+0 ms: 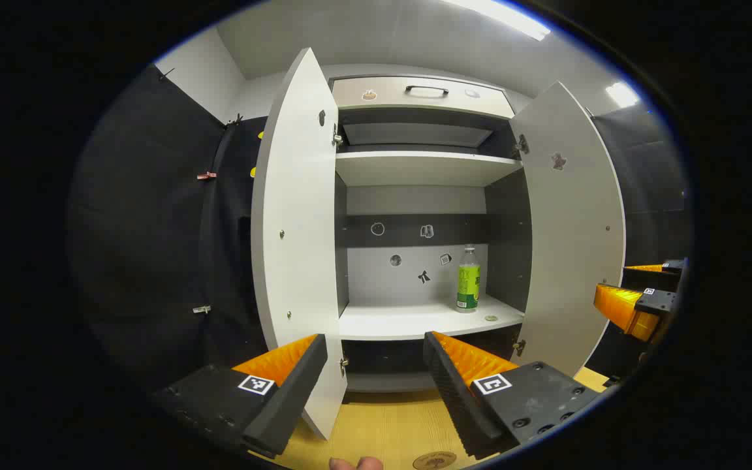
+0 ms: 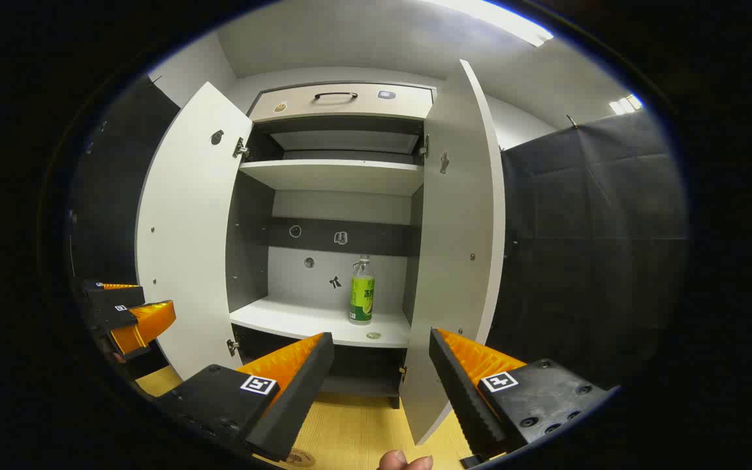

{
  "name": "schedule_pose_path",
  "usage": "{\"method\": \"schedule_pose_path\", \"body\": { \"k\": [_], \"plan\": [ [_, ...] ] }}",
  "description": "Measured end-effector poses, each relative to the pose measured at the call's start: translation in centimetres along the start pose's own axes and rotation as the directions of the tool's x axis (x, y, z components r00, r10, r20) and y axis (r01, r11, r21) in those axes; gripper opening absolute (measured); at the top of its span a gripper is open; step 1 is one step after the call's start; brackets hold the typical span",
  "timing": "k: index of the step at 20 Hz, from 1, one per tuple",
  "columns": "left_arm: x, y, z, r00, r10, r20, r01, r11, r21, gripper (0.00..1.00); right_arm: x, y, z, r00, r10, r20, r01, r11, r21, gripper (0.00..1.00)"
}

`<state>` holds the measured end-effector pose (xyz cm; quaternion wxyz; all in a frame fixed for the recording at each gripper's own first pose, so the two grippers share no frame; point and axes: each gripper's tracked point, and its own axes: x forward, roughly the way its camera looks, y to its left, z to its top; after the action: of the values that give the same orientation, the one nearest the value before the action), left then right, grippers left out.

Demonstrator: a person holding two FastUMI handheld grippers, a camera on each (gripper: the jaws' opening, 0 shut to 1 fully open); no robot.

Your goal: Grasp the bottle in the cabinet with the left hand and place it on the coaster, then close the right door with the right hand and the left door with the left hand.

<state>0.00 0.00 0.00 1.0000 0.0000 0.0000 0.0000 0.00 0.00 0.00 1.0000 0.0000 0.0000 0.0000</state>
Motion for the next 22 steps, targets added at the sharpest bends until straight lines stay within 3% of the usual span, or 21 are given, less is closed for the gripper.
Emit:
{"method": "schedule_pose_path", "body": {
  "k": [22],
  "plan": [
    [1.1,-2.7,0.7,0.999,-0.037,0.004,0.037,0.999,0.002,0.95,0.1,-2.1,0.3,1.000,-0.021,-0.004,0.021,0.999,0.026,0.97]
  ]
}}
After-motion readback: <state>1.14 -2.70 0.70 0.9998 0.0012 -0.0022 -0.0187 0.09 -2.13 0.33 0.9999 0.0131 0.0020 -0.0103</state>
